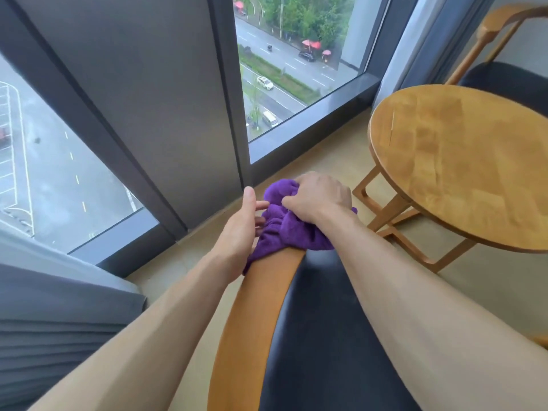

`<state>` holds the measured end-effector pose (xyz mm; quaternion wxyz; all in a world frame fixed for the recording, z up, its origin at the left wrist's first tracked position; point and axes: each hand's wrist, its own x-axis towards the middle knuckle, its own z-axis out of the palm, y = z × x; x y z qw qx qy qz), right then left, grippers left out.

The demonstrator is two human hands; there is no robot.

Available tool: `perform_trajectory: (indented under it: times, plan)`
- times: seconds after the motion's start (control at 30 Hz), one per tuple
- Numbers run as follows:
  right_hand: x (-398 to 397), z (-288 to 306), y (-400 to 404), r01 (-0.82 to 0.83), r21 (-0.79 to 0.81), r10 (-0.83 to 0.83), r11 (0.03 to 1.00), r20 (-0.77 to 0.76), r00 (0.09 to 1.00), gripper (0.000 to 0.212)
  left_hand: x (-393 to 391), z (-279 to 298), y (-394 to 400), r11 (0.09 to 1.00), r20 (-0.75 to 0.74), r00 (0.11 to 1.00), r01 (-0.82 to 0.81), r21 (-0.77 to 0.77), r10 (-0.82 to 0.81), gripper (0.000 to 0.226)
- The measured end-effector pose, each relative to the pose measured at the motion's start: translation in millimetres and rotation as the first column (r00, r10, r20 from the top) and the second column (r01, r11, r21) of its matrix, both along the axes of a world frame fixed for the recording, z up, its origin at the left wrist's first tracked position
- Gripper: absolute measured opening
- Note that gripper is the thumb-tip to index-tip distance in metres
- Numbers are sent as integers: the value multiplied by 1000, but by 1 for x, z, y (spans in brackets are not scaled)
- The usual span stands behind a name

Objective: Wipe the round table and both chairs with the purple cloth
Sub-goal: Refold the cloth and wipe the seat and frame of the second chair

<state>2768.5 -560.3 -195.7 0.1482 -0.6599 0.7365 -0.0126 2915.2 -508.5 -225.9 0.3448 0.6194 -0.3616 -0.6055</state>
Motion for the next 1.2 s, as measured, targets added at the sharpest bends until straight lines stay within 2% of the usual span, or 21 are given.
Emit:
perform_trajectory:
  times: [0.1,0.17,0.23,0.3,0.33,0.37,0.4,0.43,0.47,0.5,0.53,0.63,0.67,0.7,0.77,0.8,0.93,1.03,1.07,1.13,1.2]
  plan:
    - [20,14,-7,-254,60,260,965,-139,956,11,7,-5,2,1000,111,994,-16,22,14,64]
    - [36,21,-7,-383,83,391,920,-120,913,12,14,-7,3,997,215,976,-20,-73,35,63]
    - [47,32,-8,-403,45,402,914,22,915,13,23,-4,2,983,210,973,-57,-174,94,56]
    - [54,46,-16,-345,-56,346,937,281,895,13,33,9,-2,969,2,990,-136,-207,139,53]
    - [59,54,-20,-287,-108,305,952,446,842,13,39,18,-6,968,-137,984,-143,-207,116,56]
    - [65,61,-25,-215,-143,257,966,620,741,14,45,27,-12,967,-272,960,-132,-218,70,61]
    - [71,67,-29,-136,-146,198,980,787,585,19,49,35,-19,964,-389,921,-122,-238,21,63]
    - [77,72,-32,-69,-108,126,992,915,384,22,50,41,-28,960,-475,880,-112,-255,-23,63]
    - [83,73,-34,-41,-47,54,998,980,193,24,50,44,-36,964,-538,841,-94,-249,-57,61]
    - [87,72,-35,-41,14,-10,999,996,83,28,47,45,-42,972,-597,800,-87,-220,-64,61]
    - [88,69,-34,-61,56,-50,997,994,92,29,45,43,-48,983,-665,745,-87,-163,-44,63]
    - [76,50,-24,-110,117,-58,987,901,430,18,41,28,-52,999,-836,547,-49,4,30,45]
    - [67,43,-20,-92,133,-66,987,847,527,17,38,18,-49,999,-827,562,-50,-7,22,36]
    - [56,35,-17,-72,129,-55,989,773,632,17,35,7,-47,998,-771,637,-59,-37,9,26]
    - [31,23,-10,-78,52,38,996,535,844,16,21,-9,-46,992,-555,831,-32,-121,-41,12]
    - [18,17,-4,-72,11,59,997,449,892,18,11,-12,-46,988,-447,890,25,-154,-92,13]
    - [-8,-11,28,151,-50,-103,987,519,849,37,-23,-10,-58,967,-262,932,226,-113,-249,14]
    - [8,-32,35,357,-76,-248,931,587,771,46,-23,-12,-53,913,-129,907,385,-135,-401,48]
    - [13,-36,34,406,-96,-284,909,572,770,48,-21,-16,-51,913,-93,912,386,-132,-399,51]
    - [22,-38,30,470,-130,-346,873,513,785,51,-14,-23,-47,923,-73,926,358,-141,-371,39]
    - [25,-39,28,477,-157,-370,865,442,817,53,-3,-30,-39,941,-152,931,318,-114,-333,28]
